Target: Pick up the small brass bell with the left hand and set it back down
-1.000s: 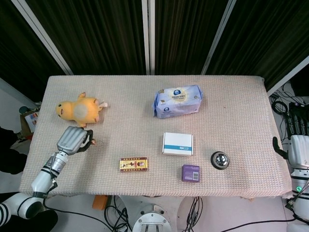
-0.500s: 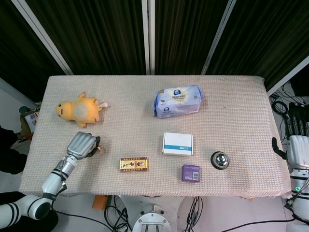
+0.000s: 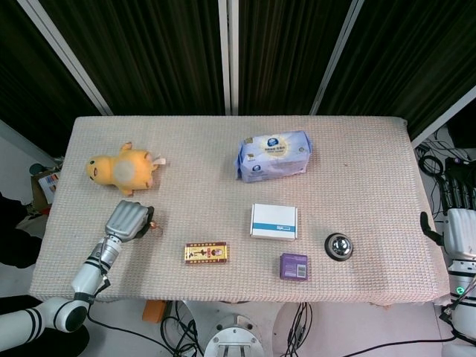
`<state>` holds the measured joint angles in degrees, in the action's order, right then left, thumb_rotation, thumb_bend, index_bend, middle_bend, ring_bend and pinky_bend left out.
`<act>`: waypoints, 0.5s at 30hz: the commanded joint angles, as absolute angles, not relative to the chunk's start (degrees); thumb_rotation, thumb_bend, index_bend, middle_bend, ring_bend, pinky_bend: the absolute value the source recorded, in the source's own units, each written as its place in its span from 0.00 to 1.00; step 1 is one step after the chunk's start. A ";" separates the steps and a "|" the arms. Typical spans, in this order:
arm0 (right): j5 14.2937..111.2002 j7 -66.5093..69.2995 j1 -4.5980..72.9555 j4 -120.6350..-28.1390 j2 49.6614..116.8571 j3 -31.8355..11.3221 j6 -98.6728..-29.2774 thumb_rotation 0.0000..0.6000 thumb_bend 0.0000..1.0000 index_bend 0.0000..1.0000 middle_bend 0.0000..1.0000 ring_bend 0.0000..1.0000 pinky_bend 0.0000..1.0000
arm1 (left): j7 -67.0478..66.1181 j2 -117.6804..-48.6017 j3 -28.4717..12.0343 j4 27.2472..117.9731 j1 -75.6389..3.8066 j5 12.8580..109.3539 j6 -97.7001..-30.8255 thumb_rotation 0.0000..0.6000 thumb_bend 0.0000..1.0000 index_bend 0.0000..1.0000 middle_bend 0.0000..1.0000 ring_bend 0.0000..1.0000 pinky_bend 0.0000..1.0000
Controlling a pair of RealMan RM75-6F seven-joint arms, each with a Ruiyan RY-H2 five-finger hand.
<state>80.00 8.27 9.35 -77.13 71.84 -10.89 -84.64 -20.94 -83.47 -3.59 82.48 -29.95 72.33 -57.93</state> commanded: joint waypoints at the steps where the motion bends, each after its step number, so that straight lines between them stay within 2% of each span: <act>1: 80.03 8.20 9.36 -77.19 71.80 -10.91 -84.67 1.00 0.35 0.00 0.00 0.00 0.00 | -21.03 -83.51 -3.45 82.34 -30.00 72.34 -57.96 1.00 0.57 0.72 0.64 0.56 0.63; 5: 80.04 8.13 9.32 -77.23 71.79 -10.91 -84.71 1.00 0.35 0.00 0.00 0.00 0.00 | -21.23 -83.38 -3.12 82.30 -30.09 72.48 -57.89 1.00 0.56 0.67 0.61 0.53 0.62; 9: 79.91 8.13 9.29 -77.22 71.76 -10.95 -84.65 1.00 0.35 0.00 0.00 0.00 0.00 | -21.34 -82.93 -2.78 82.55 -30.32 72.59 -57.42 1.00 0.54 0.55 0.56 0.51 0.60; 15: 79.71 8.00 9.27 -77.29 71.75 -11.01 -84.52 1.00 0.35 0.00 0.00 0.00 0.00 | -21.33 -82.47 -2.45 82.69 -30.41 73.32 -57.78 1.00 0.52 0.41 0.55 0.51 0.60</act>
<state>79.71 7.99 9.27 -77.29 71.75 -11.01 -84.52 -21.32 -82.48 -2.47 82.68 -30.41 73.31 -57.77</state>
